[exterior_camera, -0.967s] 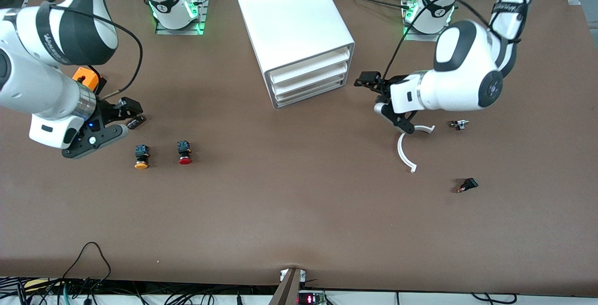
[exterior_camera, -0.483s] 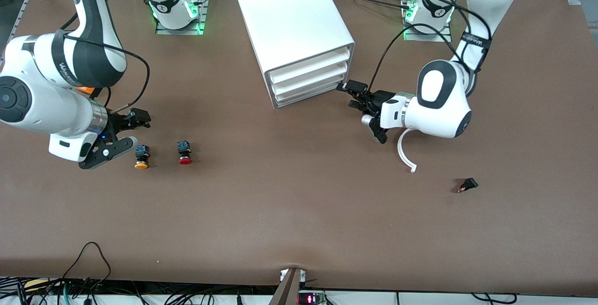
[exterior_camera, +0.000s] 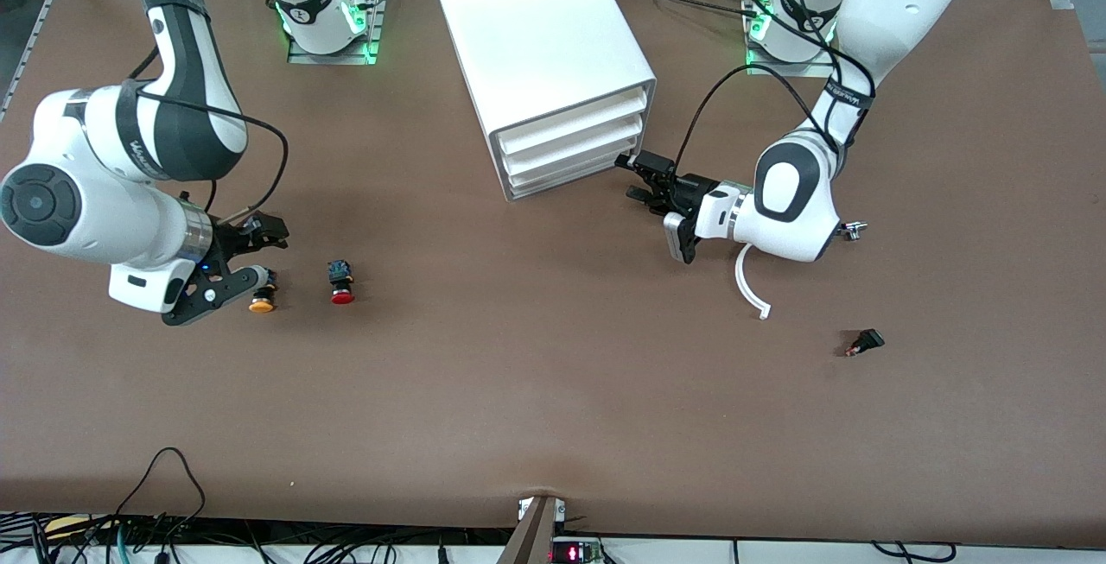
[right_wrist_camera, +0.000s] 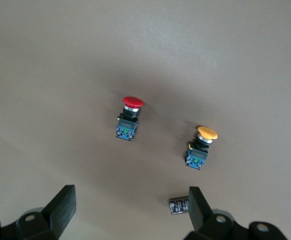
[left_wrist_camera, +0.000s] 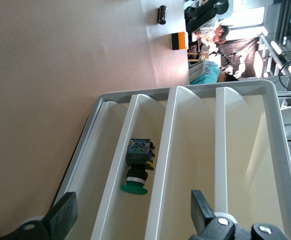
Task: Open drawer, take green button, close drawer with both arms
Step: 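Grasp the drawer handle and pull the white drawer open with the left gripper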
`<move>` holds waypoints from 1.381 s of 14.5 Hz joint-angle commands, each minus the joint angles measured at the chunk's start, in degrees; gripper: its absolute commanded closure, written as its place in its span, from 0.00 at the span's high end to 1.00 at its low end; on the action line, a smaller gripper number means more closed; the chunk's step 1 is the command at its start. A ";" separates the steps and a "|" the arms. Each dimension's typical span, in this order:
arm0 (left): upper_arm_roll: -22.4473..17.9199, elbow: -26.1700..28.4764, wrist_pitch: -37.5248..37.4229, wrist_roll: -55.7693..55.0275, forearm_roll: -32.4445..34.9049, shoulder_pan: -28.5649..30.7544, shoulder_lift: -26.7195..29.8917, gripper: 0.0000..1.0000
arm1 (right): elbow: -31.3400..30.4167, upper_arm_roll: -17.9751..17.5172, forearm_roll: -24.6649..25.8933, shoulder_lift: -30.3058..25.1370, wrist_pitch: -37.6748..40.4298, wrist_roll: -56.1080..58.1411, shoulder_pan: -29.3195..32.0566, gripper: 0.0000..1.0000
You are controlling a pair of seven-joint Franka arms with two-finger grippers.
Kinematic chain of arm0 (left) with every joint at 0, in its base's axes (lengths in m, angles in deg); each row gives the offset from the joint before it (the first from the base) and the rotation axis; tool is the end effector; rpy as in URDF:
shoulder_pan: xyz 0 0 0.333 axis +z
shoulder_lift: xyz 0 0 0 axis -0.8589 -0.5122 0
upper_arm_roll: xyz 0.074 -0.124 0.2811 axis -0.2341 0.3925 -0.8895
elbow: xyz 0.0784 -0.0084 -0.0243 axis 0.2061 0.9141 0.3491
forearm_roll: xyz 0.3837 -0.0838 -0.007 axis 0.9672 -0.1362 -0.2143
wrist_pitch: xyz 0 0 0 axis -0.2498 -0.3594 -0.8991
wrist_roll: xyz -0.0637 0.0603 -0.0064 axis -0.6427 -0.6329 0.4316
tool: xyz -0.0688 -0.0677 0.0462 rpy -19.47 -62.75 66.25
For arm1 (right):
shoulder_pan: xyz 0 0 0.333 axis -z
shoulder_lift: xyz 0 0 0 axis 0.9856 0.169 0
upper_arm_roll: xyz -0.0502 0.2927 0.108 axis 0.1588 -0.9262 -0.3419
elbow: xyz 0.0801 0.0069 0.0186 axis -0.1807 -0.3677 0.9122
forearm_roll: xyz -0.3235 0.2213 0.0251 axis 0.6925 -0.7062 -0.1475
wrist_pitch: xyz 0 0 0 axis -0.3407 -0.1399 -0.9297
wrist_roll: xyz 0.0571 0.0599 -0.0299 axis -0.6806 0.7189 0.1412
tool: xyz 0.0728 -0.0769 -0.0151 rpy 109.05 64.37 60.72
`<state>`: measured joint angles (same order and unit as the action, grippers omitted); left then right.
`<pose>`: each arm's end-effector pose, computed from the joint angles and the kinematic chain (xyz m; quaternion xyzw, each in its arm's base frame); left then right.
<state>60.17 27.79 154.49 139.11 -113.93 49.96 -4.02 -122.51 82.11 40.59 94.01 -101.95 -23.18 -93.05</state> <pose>0.5118 -0.2621 0.2032 0.7845 -0.2093 -0.1281 0.5695 0.6534 0.0900 0.4075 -0.9648 -0.2479 0.0872 0.0078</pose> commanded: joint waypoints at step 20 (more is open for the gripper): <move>-0.24 1.67 -5.21 10.12 -5.60 -2.28 -8.34 0.50 | 4.95 -9.25 -1.52 8.52 -6.15 2.89 -3.65 1.00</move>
<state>60.21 28.89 150.21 146.47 -117.25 48.32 -12.06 -118.49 74.41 39.48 102.39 -106.98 -21.69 -96.33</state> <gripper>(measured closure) 0.493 0.000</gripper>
